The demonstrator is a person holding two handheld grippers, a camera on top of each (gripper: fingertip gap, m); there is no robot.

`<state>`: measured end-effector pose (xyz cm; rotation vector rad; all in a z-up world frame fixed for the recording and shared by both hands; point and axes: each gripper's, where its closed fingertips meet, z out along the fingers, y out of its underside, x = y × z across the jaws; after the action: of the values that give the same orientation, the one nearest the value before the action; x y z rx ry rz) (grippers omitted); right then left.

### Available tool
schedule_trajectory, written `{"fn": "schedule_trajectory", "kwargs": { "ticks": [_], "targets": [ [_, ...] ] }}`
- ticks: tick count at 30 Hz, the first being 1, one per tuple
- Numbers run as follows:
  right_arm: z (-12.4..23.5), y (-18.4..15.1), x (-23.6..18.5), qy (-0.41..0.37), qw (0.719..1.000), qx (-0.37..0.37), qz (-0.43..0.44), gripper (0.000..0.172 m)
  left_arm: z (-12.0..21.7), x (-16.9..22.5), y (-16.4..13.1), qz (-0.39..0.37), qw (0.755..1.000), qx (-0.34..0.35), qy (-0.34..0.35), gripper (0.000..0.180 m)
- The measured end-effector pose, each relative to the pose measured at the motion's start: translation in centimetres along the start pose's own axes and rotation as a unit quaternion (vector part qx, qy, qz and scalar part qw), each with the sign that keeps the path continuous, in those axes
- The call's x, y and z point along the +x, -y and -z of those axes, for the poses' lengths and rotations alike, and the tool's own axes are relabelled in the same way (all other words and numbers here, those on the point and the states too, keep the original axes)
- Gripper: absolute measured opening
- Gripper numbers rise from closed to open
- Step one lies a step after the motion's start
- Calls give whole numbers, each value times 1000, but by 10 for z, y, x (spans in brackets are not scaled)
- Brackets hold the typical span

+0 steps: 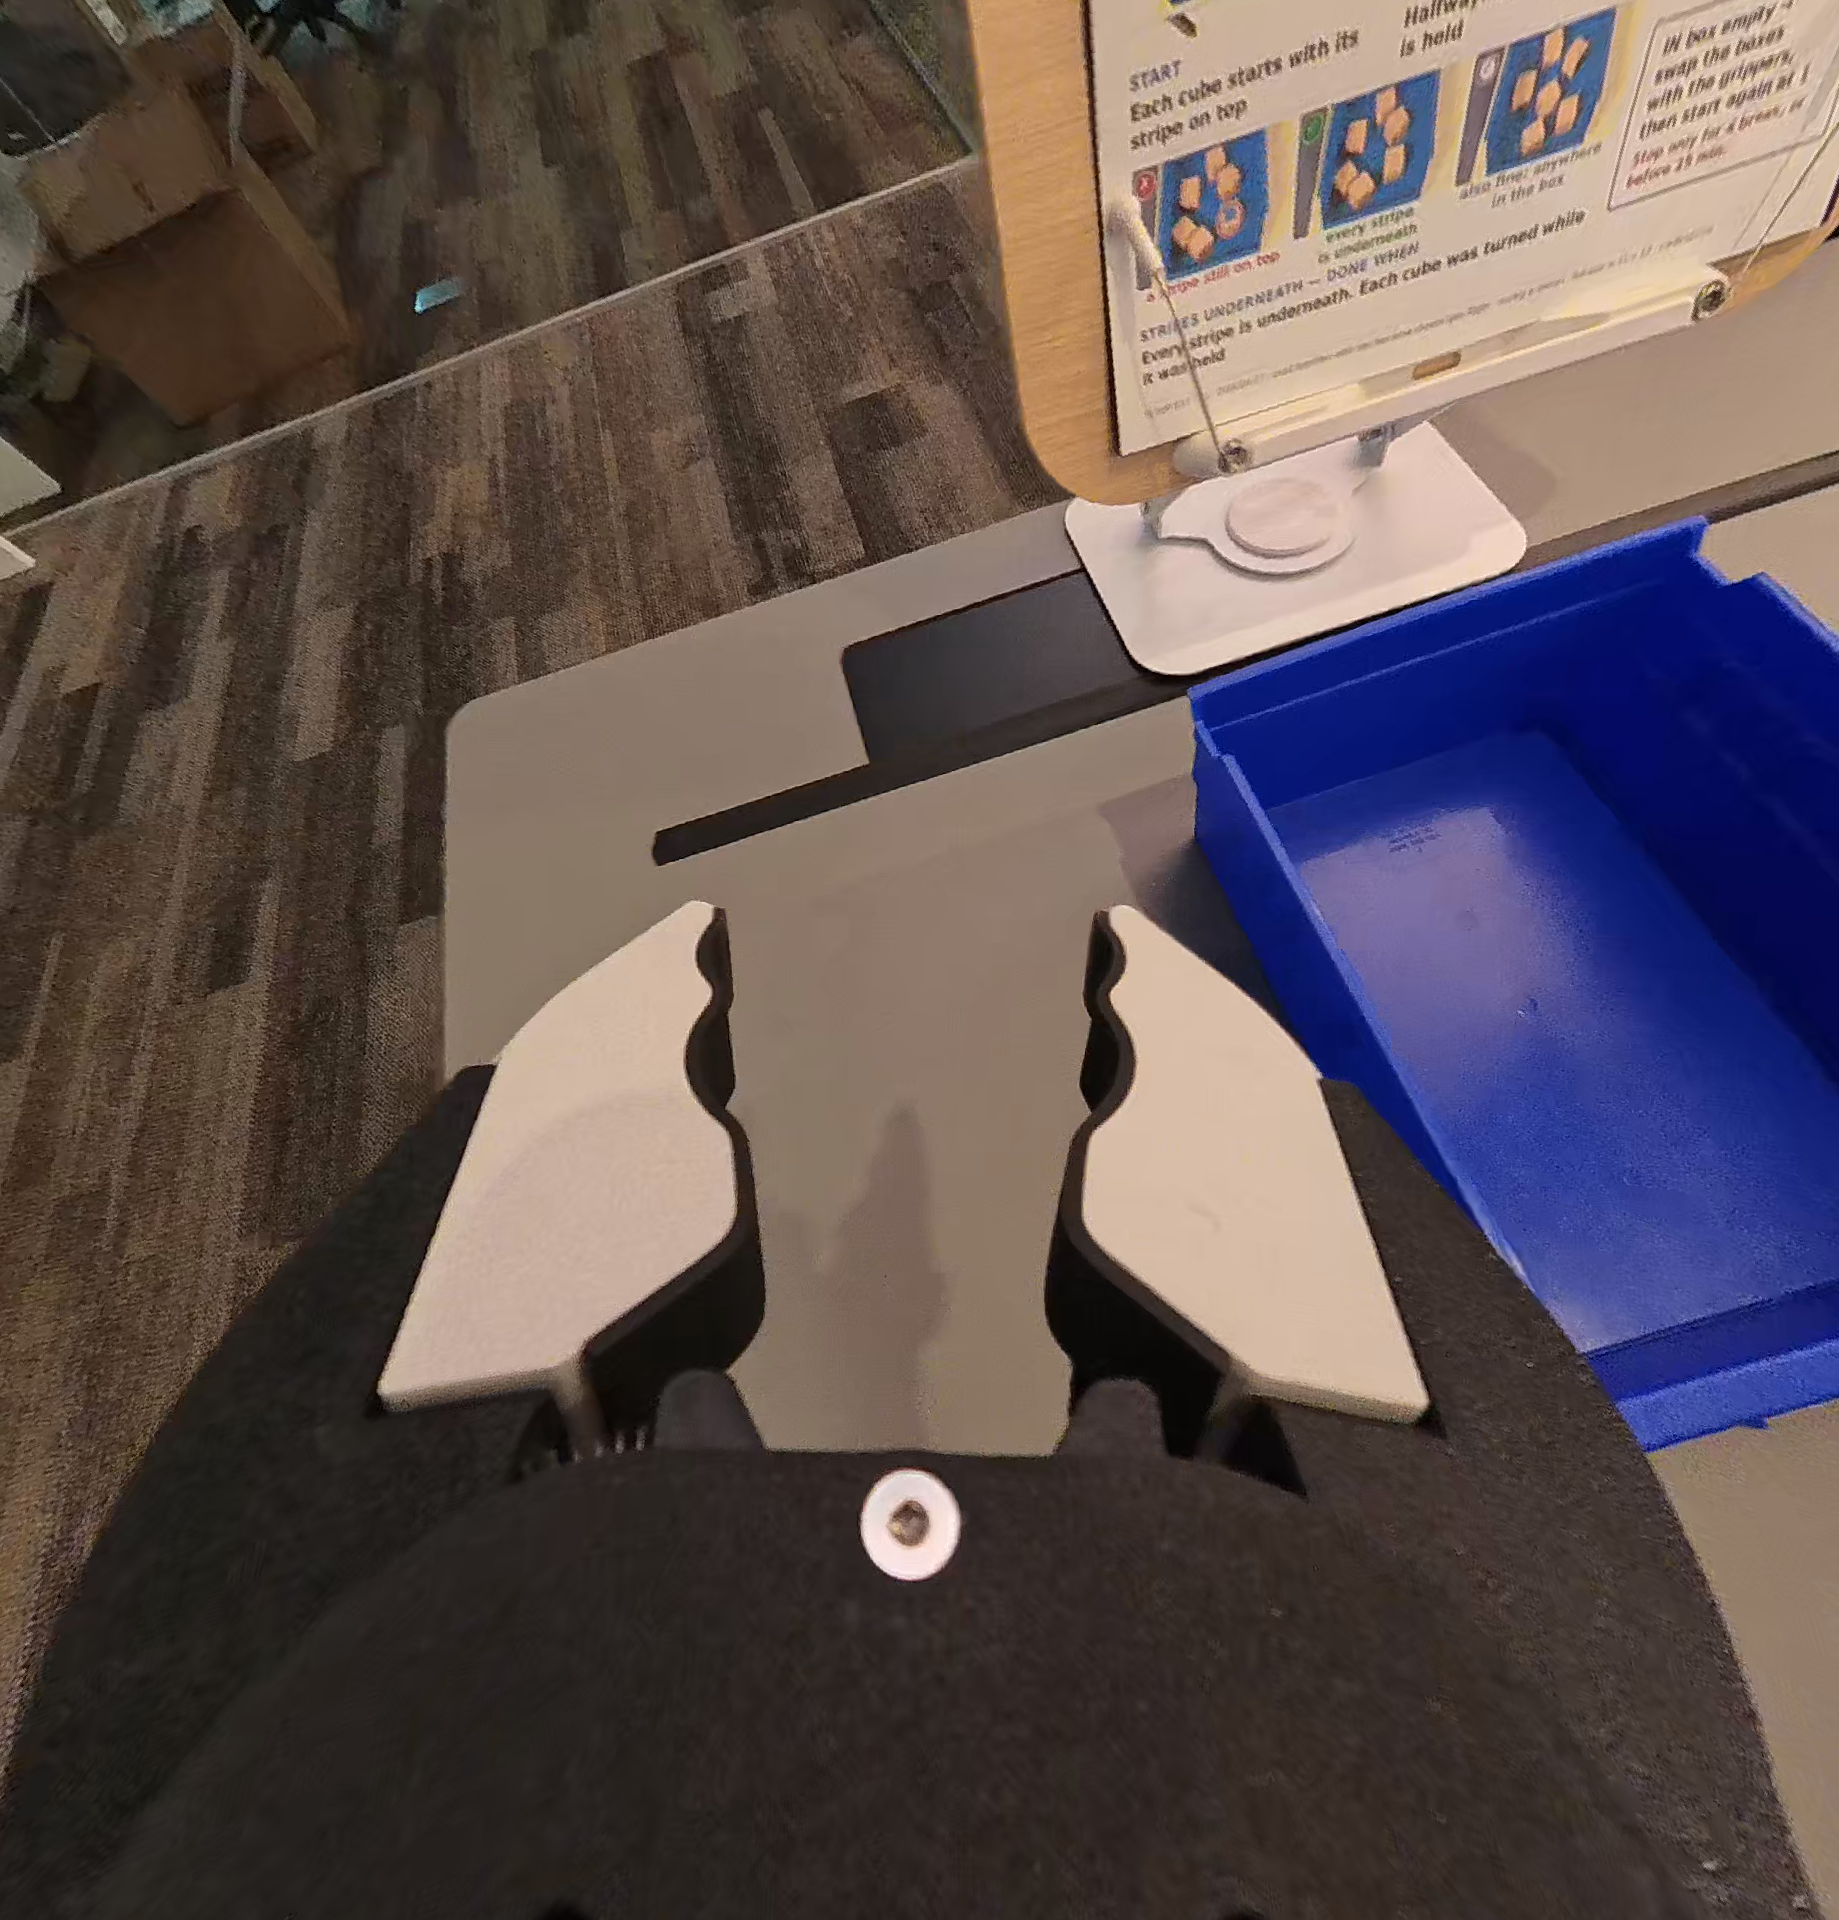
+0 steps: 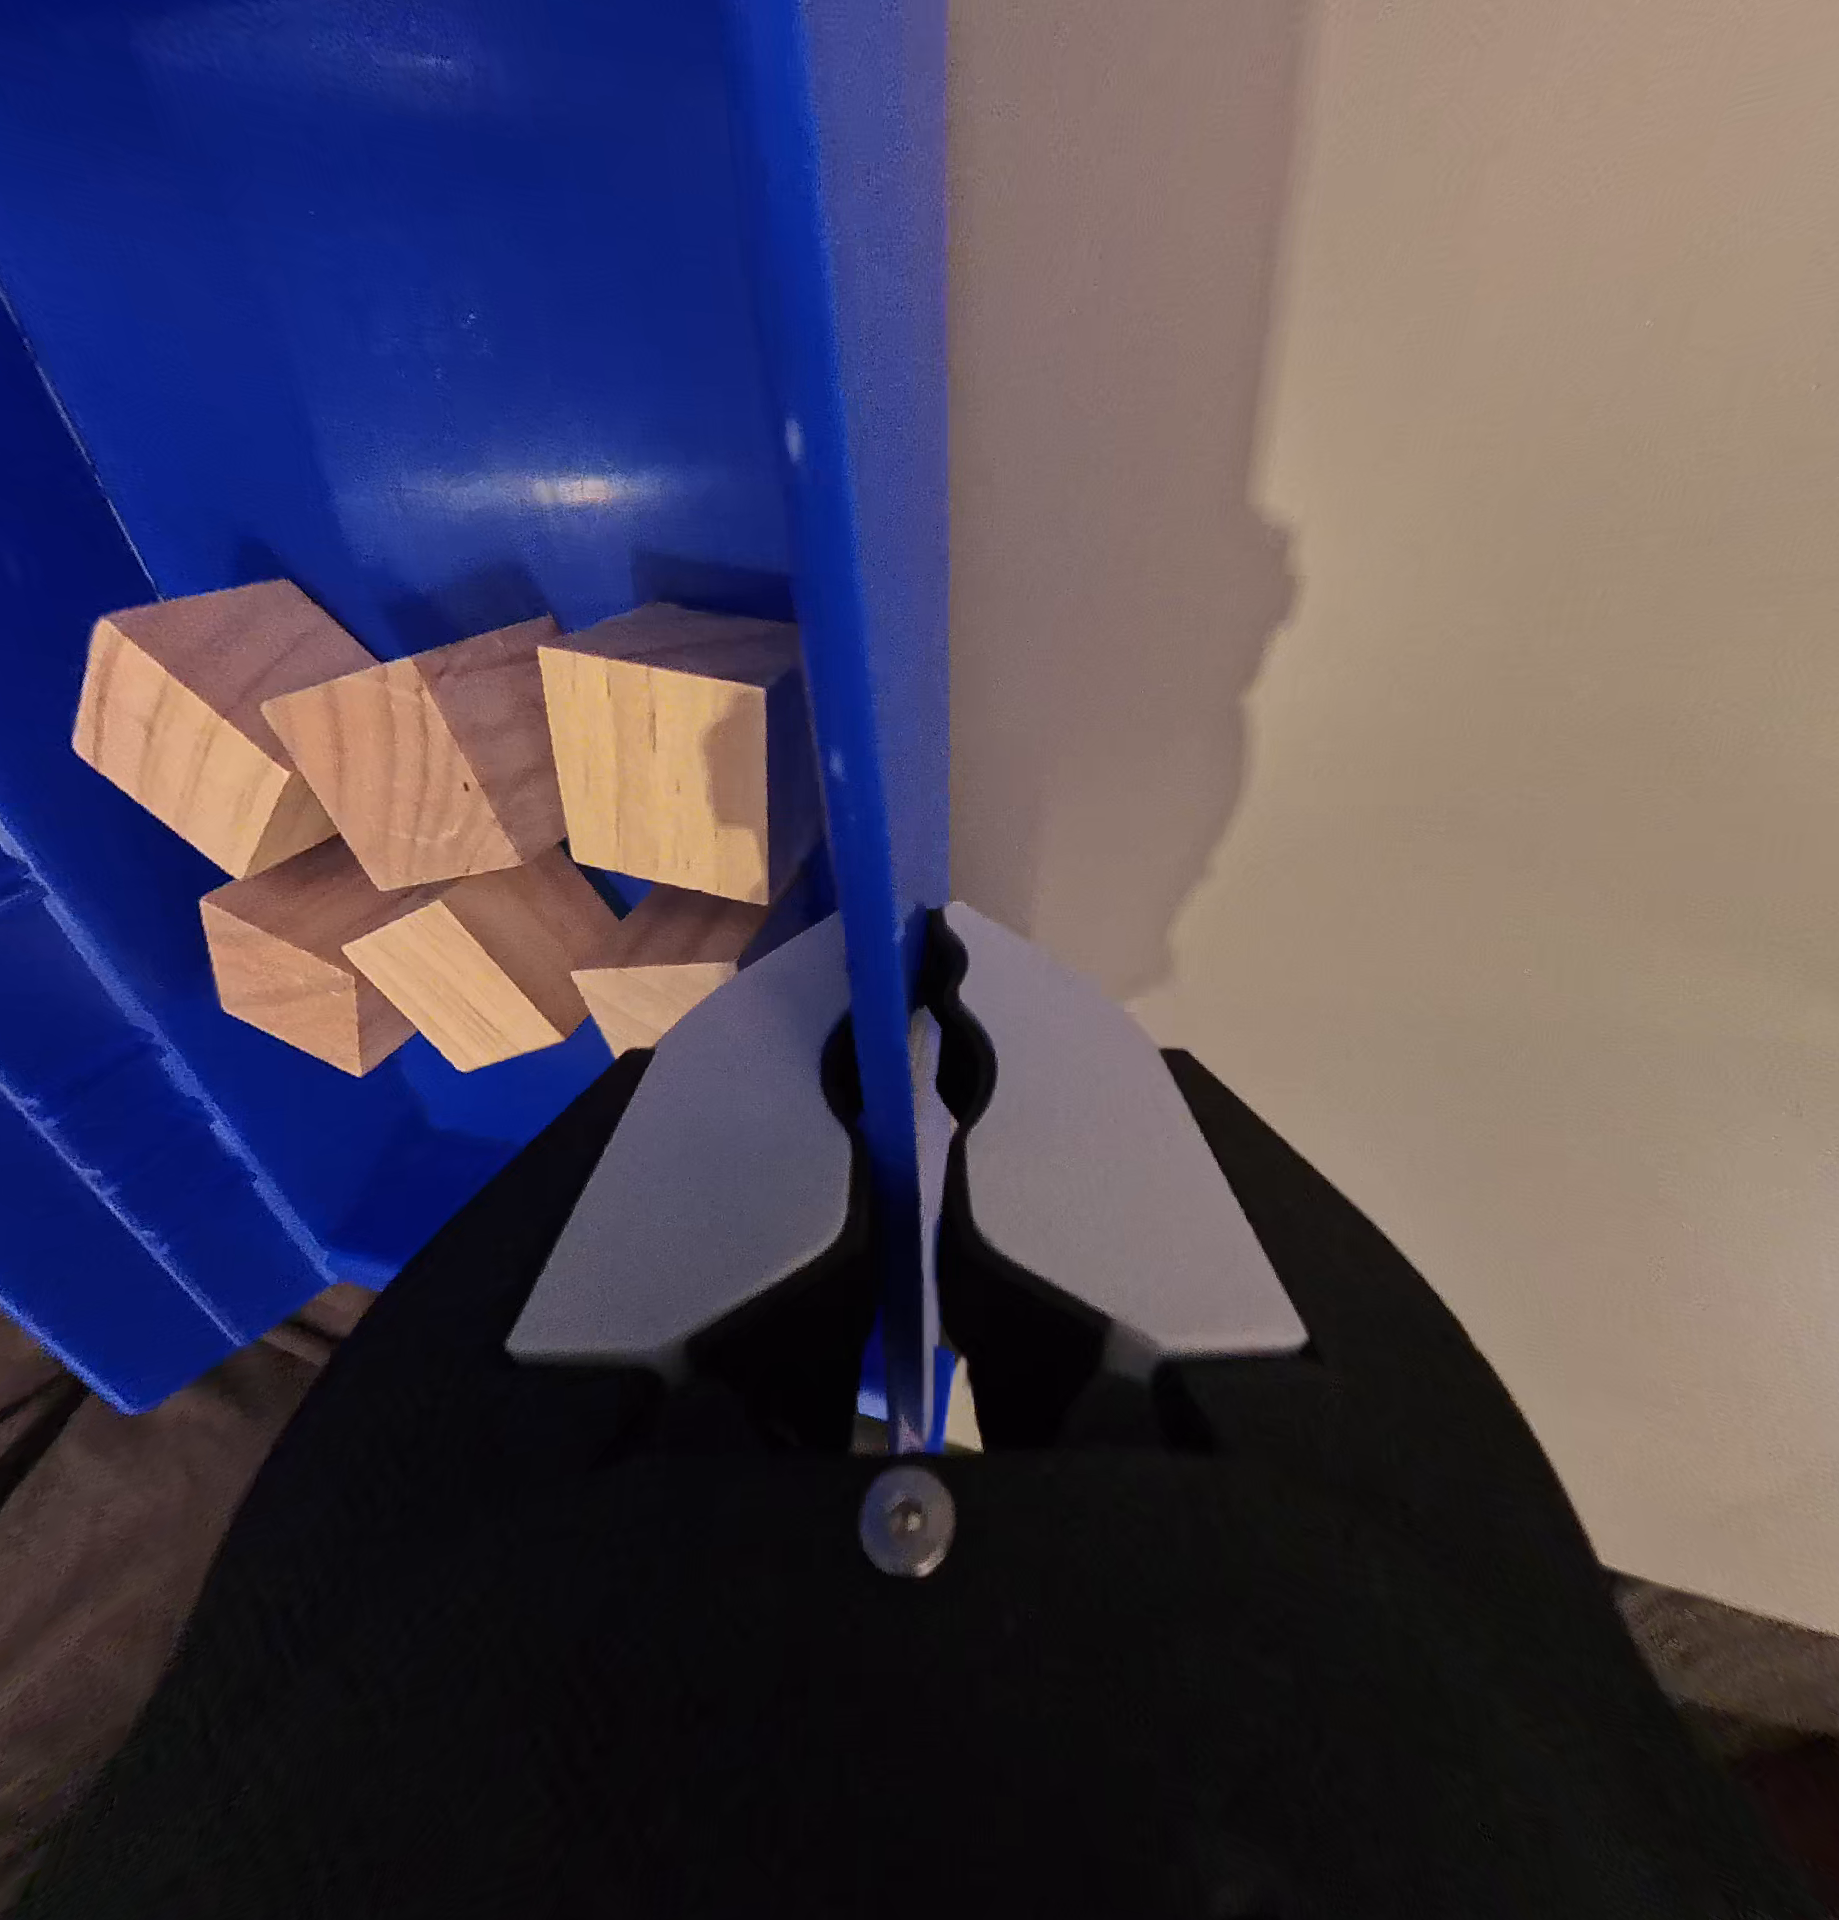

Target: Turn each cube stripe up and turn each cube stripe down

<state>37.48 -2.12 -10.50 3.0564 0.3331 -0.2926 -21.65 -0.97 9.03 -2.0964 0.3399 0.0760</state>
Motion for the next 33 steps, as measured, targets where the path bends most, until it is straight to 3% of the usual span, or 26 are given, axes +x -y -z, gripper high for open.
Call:
{"fn": "schedule_trajectory", "kwargs": {
  "ticks": [6,12,18,23,28,33],
  "targets": [
    [77,3,-27,-59,998,4,19,8,31,-37,13,-7,995,79,61,63],
    [122,55,-134,-66,992,14,106,8,43,-58,13,50,990,105,78,72],
    [98,124,-283,7,980,24,198,8,55,-77,9,92,983,127,92,73],
    [67,158,-390,53,970,17,237,8,66,-77,10,105,980,137,99,73],
    [37,177,-465,60,966,4,253,10,88,-81,8,100,974,154,134,75],
    [4,190,-522,55,964,0,259,9,106,-77,12,112,968,183,128,75]
  ]
}}
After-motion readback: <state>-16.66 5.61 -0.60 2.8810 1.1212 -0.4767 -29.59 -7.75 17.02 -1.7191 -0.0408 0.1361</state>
